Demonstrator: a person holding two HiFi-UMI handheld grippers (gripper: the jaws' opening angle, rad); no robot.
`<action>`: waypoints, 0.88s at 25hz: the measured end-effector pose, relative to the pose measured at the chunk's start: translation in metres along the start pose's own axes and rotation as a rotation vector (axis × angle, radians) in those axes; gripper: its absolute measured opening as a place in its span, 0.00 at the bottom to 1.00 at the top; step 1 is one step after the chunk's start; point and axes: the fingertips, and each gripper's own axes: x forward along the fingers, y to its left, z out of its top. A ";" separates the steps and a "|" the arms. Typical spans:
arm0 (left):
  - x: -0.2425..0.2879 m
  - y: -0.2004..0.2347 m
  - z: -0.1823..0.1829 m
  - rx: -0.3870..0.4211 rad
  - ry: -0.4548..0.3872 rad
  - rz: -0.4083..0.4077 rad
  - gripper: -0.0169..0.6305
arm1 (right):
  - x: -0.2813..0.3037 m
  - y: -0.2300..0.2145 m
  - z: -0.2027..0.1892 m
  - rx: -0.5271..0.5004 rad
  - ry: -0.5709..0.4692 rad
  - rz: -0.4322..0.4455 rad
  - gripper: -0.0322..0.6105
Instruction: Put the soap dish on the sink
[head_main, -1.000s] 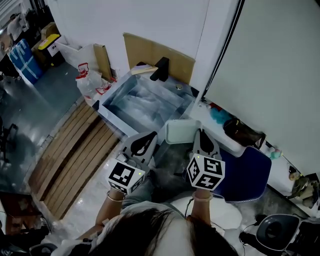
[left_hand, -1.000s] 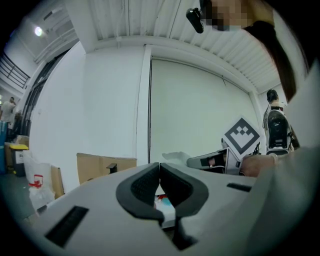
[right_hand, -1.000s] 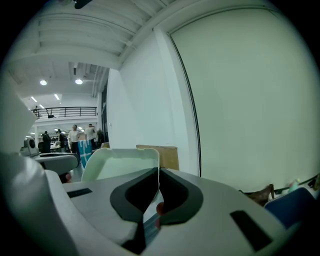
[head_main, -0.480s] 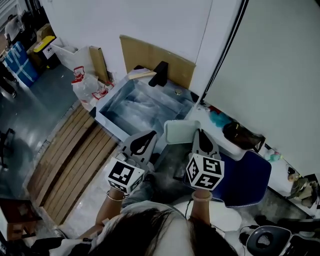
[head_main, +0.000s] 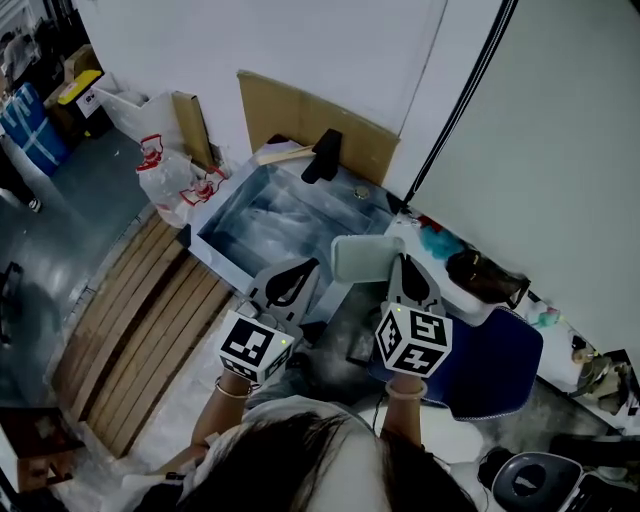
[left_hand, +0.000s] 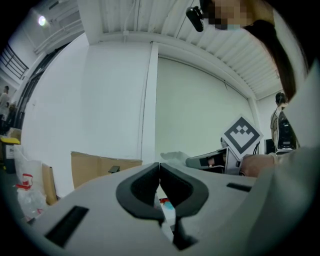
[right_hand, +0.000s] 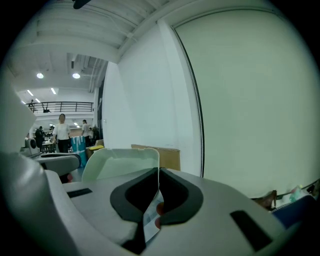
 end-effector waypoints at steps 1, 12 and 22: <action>0.002 0.004 0.000 -0.001 -0.001 -0.005 0.04 | 0.004 0.002 0.001 0.000 0.002 -0.005 0.09; 0.021 0.043 -0.002 -0.022 -0.009 -0.080 0.04 | 0.033 0.013 0.004 0.006 0.020 -0.076 0.10; 0.038 0.056 -0.009 -0.045 0.003 -0.124 0.04 | 0.051 0.011 0.002 0.001 0.045 -0.107 0.09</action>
